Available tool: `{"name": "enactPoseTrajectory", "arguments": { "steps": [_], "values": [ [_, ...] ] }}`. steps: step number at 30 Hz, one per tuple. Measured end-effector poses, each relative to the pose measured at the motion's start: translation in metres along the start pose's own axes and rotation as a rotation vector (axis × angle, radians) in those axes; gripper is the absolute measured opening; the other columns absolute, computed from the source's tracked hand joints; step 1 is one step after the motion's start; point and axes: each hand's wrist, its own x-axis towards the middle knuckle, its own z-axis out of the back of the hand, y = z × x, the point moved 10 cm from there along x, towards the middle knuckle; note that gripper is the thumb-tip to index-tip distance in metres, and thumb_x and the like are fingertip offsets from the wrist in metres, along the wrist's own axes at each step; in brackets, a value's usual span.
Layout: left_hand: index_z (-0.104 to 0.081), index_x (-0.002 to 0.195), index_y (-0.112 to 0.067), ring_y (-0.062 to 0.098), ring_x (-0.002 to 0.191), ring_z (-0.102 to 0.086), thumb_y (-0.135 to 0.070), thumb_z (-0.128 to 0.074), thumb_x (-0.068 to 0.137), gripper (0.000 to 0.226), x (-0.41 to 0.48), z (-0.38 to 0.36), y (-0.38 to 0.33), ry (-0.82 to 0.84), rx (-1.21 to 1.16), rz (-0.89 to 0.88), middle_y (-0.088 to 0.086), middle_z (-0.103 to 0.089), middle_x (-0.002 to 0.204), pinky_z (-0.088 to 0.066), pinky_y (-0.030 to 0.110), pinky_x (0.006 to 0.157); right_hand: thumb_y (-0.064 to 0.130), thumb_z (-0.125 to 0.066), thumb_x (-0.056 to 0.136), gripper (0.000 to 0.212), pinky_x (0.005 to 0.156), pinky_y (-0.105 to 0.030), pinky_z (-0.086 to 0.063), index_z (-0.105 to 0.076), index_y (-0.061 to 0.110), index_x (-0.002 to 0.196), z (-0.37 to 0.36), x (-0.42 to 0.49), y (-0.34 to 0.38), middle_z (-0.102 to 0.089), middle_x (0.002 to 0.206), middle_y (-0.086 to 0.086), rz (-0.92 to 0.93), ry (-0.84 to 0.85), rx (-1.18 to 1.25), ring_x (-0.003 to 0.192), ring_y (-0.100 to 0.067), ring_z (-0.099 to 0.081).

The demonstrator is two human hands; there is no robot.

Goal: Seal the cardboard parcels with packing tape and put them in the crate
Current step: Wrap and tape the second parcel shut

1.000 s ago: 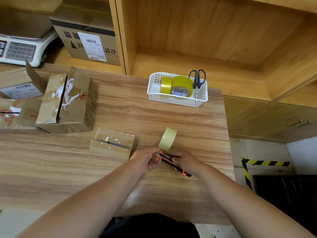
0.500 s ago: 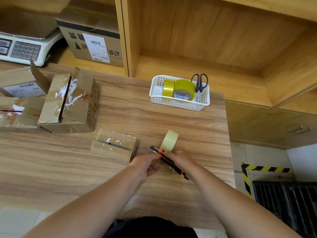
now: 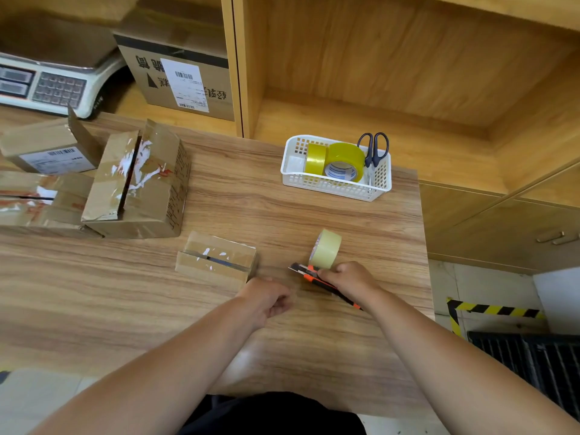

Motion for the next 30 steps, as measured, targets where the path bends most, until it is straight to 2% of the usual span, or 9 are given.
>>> {"name": "enactPoseTrajectory", "arguments": {
  "steps": [5,9,16,19,22,24,26,28,30],
  "values": [
    [-0.054,0.077,-0.009,0.005,0.041,-0.052,0.003,-0.056,0.091,0.019,-0.013,-0.022,-0.023,0.175,0.005,-0.107,-0.001,-0.06,0.05,-0.052,0.022,0.049,0.048,-0.062,0.085,0.046,0.054,-0.028,-0.031,-0.044,0.021,0.053,-0.007,-0.003,-0.006,-0.046,0.056,0.007,0.026,-0.007,-0.056,0.061,-0.014,-0.049],
    [-0.055,0.078,-0.01,0.007,0.048,-0.055,0.0,-0.056,0.092,0.017,-0.019,-0.026,-0.042,0.222,0.002,-0.184,-0.002,-0.061,0.054,-0.053,0.022,0.053,0.047,-0.061,0.086,0.036,0.053,-0.027,-0.032,-0.047,0.023,0.063,-0.012,-0.004,-0.008,-0.053,0.063,0.007,0.052,-0.058,-0.134,0.065,-0.013,-0.052],
    [-0.056,0.077,-0.012,0.007,0.053,-0.057,-0.004,-0.053,0.094,0.019,-0.027,-0.034,-0.061,0.306,-0.048,-0.239,0.001,-0.063,0.061,-0.052,0.022,0.057,0.033,-0.064,0.086,0.017,0.071,-0.03,-0.046,-0.06,0.021,0.098,-0.016,-0.006,-0.02,-0.064,0.09,0.004,0.058,-0.112,-0.065,0.087,-0.017,-0.06],
    [-0.055,0.078,-0.012,0.006,0.052,-0.057,-0.004,-0.052,0.095,0.018,-0.032,-0.037,-0.067,0.33,-0.073,-0.253,0.001,-0.064,0.065,-0.051,0.021,0.057,0.012,-0.059,0.079,0.034,0.072,-0.029,-0.049,-0.055,0.026,0.11,-0.01,-0.008,-0.026,-0.063,0.106,0.004,0.05,-0.121,0.053,0.092,-0.016,-0.06],
    [-0.057,0.082,-0.01,0.007,0.054,-0.057,-0.006,-0.053,0.094,0.014,-0.036,-0.04,-0.073,0.346,-0.069,-0.254,0.001,-0.065,0.066,-0.05,0.022,0.059,-0.001,-0.051,0.076,0.045,0.08,-0.03,-0.047,-0.052,0.019,0.117,0.021,-0.02,-0.022,-0.055,0.113,0.001,0.084,-0.35,0.21,0.101,-0.018,-0.056],
    [-0.057,0.081,-0.01,0.006,0.054,-0.056,-0.007,-0.052,0.095,0.015,-0.039,-0.043,-0.077,0.357,-0.072,-0.268,0.0,-0.065,0.063,-0.05,0.019,0.056,-0.005,-0.051,0.08,0.036,0.085,-0.027,-0.044,-0.055,0.019,0.107,0.051,-0.038,-0.006,-0.055,0.107,0.0,0.195,-0.556,0.357,0.097,-0.014,-0.052],
    [-0.055,0.082,-0.01,0.005,0.052,-0.055,-0.006,-0.051,0.096,0.015,-0.043,-0.047,-0.082,0.369,-0.098,-0.28,-0.001,-0.065,0.062,-0.05,0.018,0.054,-0.002,-0.055,0.084,0.025,0.081,-0.021,-0.046,-0.06,0.021,0.091,0.068,-0.052,0.017,-0.06,0.095,0.0,0.287,-0.608,0.485,0.086,-0.012,-0.054],
    [-0.054,0.082,-0.011,0.005,0.053,-0.053,-0.005,-0.052,0.095,0.015,-0.046,-0.05,-0.086,0.377,-0.128,-0.293,0.001,-0.065,0.065,-0.049,0.017,0.052,0.001,-0.058,0.086,0.021,0.071,-0.015,-0.047,-0.066,0.02,0.081,0.068,-0.056,0.043,-0.066,0.083,0.002,0.336,-0.467,0.637,0.076,-0.009,-0.058],
    [-0.055,0.081,-0.013,0.005,0.052,-0.052,-0.005,-0.053,0.094,0.015,-0.049,-0.052,-0.091,0.389,-0.137,-0.318,0.001,-0.061,0.066,-0.048,0.017,0.05,0.004,-0.061,0.086,0.017,0.067,-0.018,-0.048,-0.069,0.016,0.077,0.056,-0.058,0.067,-0.067,0.075,0.002,0.351,-0.267,0.745,0.07,-0.008,-0.058]
  ]
}}
